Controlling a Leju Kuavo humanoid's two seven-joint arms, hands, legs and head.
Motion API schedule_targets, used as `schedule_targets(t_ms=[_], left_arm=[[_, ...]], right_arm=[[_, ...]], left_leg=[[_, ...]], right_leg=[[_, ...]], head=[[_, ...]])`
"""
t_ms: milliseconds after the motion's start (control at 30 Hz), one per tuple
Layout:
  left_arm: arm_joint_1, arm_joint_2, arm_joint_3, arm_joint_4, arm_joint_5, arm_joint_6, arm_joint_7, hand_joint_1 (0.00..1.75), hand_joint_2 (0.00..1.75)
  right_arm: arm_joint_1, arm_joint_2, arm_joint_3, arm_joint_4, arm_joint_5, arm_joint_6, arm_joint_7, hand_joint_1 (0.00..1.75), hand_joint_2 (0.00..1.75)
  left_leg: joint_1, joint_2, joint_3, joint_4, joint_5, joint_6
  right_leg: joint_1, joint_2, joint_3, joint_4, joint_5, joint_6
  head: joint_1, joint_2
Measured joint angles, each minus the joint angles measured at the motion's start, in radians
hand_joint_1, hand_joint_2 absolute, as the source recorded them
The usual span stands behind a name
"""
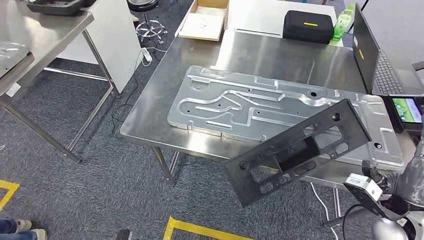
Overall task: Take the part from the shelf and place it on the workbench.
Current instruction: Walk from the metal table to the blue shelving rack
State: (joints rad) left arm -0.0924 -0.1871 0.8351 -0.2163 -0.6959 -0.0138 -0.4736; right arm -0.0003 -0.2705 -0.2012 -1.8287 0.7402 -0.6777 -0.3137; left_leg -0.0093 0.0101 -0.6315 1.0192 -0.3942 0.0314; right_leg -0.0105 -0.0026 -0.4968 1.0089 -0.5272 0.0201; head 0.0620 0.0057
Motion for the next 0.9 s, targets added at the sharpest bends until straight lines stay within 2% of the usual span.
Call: schedule_targets(t_ms=[67, 100, 133, 200, 233, 267, 300, 333, 367, 400, 433, 467, 500, 567, 600, 633, 667, 733, 767, 800, 833, 900], left_arm=[[0.000, 0.004, 0.000, 0.000, -0.003, 0.000, 0.000, 0.00, 0.00], [0.000, 0.005, 0.000, 0.000, -0.005, 0.000, 0.000, 0.00, 0.00], [0.000, 0.006, 0.000, 0.000, -0.005, 0.000, 0.000, 0.00, 0.00], [0.000, 0.008, 0.000, 0.000, -0.006, 0.000, 0.000, 0.00, 0.00], [-0.001, 0.008, 0.000, 0.000, -0.006, 0.000, 0.000, 0.00, 0.00], [-0.001, 0.009, 0.000, 0.000, -0.006, 0.000, 0.000, 0.00, 0.00], [-0.001, 0.009, 0.000, 0.000, -0.006, 0.000, 0.000, 0.00, 0.00], [-0.001, 0.009, 0.000, 0.000, -0.007, -0.002, -0.001, 0.00, 0.00], [-0.003, 0.010, 0.000, 0.000, -0.007, -0.003, -0.003, 0.00, 0.00], [-0.006, 0.010, 0.000, 0.000, -0.008, -0.004, -0.006, 0.00, 0.00], [-0.010, 0.011, 0.000, 0.000, -0.010, -0.006, -0.009, 0.00, 0.00], [-0.014, 0.012, 0.000, 0.000, -0.012, -0.006, -0.011, 0.00, 0.00], [-0.017, 0.013, 0.000, 0.000, -0.013, -0.006, -0.012, 0.00, 0.00], [-0.020, 0.015, 0.000, 0.000, -0.015, -0.005, -0.013, 0.00, 0.00], [-0.022, 0.016, 0.000, 0.000, -0.015, -0.004, -0.013, 0.00, 0.00], [-0.023, 0.017, 0.000, 0.000, -0.016, -0.004, -0.012, 0.00, 0.00], [-0.024, 0.018, 0.000, 0.000, -0.016, -0.004, -0.012, 0.00, 0.00], [-0.024, 0.020, 0.000, 0.000, -0.016, -0.003, -0.010, 0.00, 0.00], [-0.022, 0.021, 0.000, 0.000, -0.016, -0.004, -0.010, 0.00, 0.00], [-0.020, 0.021, 0.000, 0.000, -0.017, -0.004, -0.009, 0.00, 0.00], [-0.018, 0.021, 0.000, 0.000, -0.017, -0.004, -0.008, 0.00, 0.00], [-0.017, 0.021, 0.000, 0.000, -0.019, -0.005, -0.008, 0.00, 0.00]], right_arm=[[0.004, 0.002, -0.001, -0.004, -0.001, -0.004, 0.000, 0.00, 0.00], [0.005, 0.003, -0.001, -0.005, -0.001, -0.004, 0.000, 0.00, 0.00], [0.006, 0.005, -0.001, -0.007, -0.001, -0.004, 0.000, 0.00, 0.00], [0.008, 0.007, -0.001, -0.009, -0.001, -0.005, 0.000, 0.00, 0.00], [0.010, 0.008, -0.001, -0.009, -0.001, -0.005, 0.000, 0.00, 0.00], [0.011, 0.009, -0.001, -0.009, -0.001, -0.005, 0.000, 0.00, 0.00], [0.013, 0.010, -0.001, -0.009, -0.001, -0.005, 0.000, 0.00, 0.00], [0.014, 0.011, -0.001, -0.009, -0.002, -0.006, 0.000, 0.00, 0.00], [0.014, 0.013, -0.001, -0.009, -0.003, -0.008, -0.001, 0.00, 0.00], [0.014, 0.015, -0.002, -0.010, -0.004, -0.010, -0.001, 0.00, 0.00], [0.015, 0.017, -0.002, -0.010, -0.006, -0.012, -0.002, 0.00, 0.00], [0.016, 0.019, -0.003, -0.011, -0.007, -0.015, -0.002, 0.00, 0.00], [0.017, 0.022, -0.003, -0.011, -0.007, -0.017, -0.003, 0.00, 0.00], [0.021, 0.027, -0.003, -0.011, -0.007, -0.019, -0.004, 0.00, 0.00], [0.024, 0.029, -0.003, -0.011, -0.007, -0.020, -0.005, 0.00, 0.00], [0.027, 0.030, -0.004, -0.011, -0.008, -0.020, -0.006, 0.00, 0.00], [0.030, 0.031, -0.006, -0.011, -0.009, -0.020, -0.007, 0.00, 0.00], [0.039, 0.035, -0.011, -0.011, -0.013, -0.020, -0.010, 0.00, 0.00], [0.044, 0.037, -0.014, -0.011, -0.016, -0.020, -0.012, 0.00, 0.00], [0.049, 0.040, -0.016, -0.011, -0.018, -0.020, -0.013, 0.00, 0.00], [0.051, 0.042, -0.018, -0.011, -0.019, -0.020, -0.014, 0.00, 0.00], [0.053, 0.045, -0.022, -0.012, -0.020, -0.020, -0.016, 0.00, 0.00]], left_leg=[[0.002, -0.001, -0.005, 0.009, -0.002, -0.014], [0.003, -0.002, -0.014, 0.030, -0.026, -0.021], [0.004, -0.003, -0.027, 0.071, -0.068, -0.026], [0.008, -0.004, -0.061, 0.196, -0.169, -0.034], [0.009, -0.004, -0.071, 0.254, -0.198, -0.037], [0.010, -0.004, -0.068, 0.287, -0.203, -0.038], [0.011, -0.004, -0.049, 0.286, -0.187, -0.038], [0.011, -0.004, -0.012, 0.248, -0.159, -0.036], [0.011, -0.005, 0.040, 0.182, -0.135, -0.032], [0.010, -0.005, 0.095, 0.104, -0.128, -0.028], [0.008, -0.006, 0.137, 0.041, -0.129, -0.022], [0.005, -0.006, 0.161, -0.001, -0.136, -0.017], [0.003, -0.007, 0.168, -0.021, -0.142, -0.011], [0.003, -0.004, 0.159, -0.030, -0.127, 0.004], [0.005, -0.002, 0.154, -0.034, -0.115, 0.014], [0.007, 0.001, 0.147, -0.039, -0.103, 0.021], [0.009, 0.003, 0.137, -0.040, -0.093, 0.027], [0.007, 0.004, 0.111, -0.036, -0.075, 0.030], [0.006, 0.004, 0.098, -0.032, -0.068, 0.029], [0.006, 0.004, 0.085, -0.028, -0.061, 0.028], [0.006, 0.004, 0.074, -0.023, -0.057, 0.026], [0.005, 0.004, 0.059, -0.011, -0.050, 0.020]], right_leg=[[-0.002, -0.002, -0.009, -0.004, 0.015, -0.016], [-0.005, -0.004, -0.016, -0.007, 0.026, -0.025], [-0.007, -0.005, -0.026, -0.008, 0.037, -0.032], [-0.005, -0.006, -0.053, -0.007, 0.057, -0.039], [-0.004, -0.006, -0.068, -0.006, 0.068, -0.038], [-0.004, -0.006, -0.083, -0.005, 0.078, -0.037], [-0.004, -0.005, -0.098, -0.002, 0.087, -0.036], [-0.003, -0.005, -0.111, 0.001, 0.096, -0.033], [-0.003, -0.005, -0.123, 0.006, 0.103, -0.030], [-0.002, -0.005, -0.133, 0.010, 0.109, -0.027], [-0.002, -0.005, -0.140, 0.014, 0.115, -0.022], [-0.001, -0.006, -0.143, 0.016, 0.121, -0.016], [-0.002, -0.008, -0.145, 0.015, 0.129, -0.010], [-0.003, -0.008, -0.145, 0.013, 0.140, 0.003], [-0.004, -0.006, -0.152, 0.023, 0.129, 0.008], [-0.004, -0.004, -0.165, 0.052, 0.101, 0.011], [-0.006, -0.002, -0.185, 0.102, 0.061, 0.013], [-0.006, 0.000, -0.229, 0.231, -0.021, 0.018], [-0.006, -0.001, -0.236, 0.273, -0.042, 0.019], [-0.006, -0.001, -0.224, 0.279, -0.043, 0.020], [-0.006, -0.001, -0.190, 0.244, -0.028, 0.019], [-0.005, -0.001, -0.089, 0.102, 0.010, 0.013]], head=[[0.000, 0.000], [-0.001, 0.000], [-0.001, 0.000], [-0.002, 0.000], [-0.002, 0.000], [-0.002, 0.000], [-0.002, 0.000], [-0.002, 0.000], [-0.002, 0.000], [-0.002, 0.000], [-0.002, 0.000], [-0.002, 0.000], [-0.002, 0.000], [-0.002, 0.000], [-0.002, 0.000], [-0.001, 0.000], [-0.001, 0.000], [-0.001, 0.000], [-0.001, 0.000], [-0.001, 0.000], [-0.001, 0.000], [-0.001, 0.000]])
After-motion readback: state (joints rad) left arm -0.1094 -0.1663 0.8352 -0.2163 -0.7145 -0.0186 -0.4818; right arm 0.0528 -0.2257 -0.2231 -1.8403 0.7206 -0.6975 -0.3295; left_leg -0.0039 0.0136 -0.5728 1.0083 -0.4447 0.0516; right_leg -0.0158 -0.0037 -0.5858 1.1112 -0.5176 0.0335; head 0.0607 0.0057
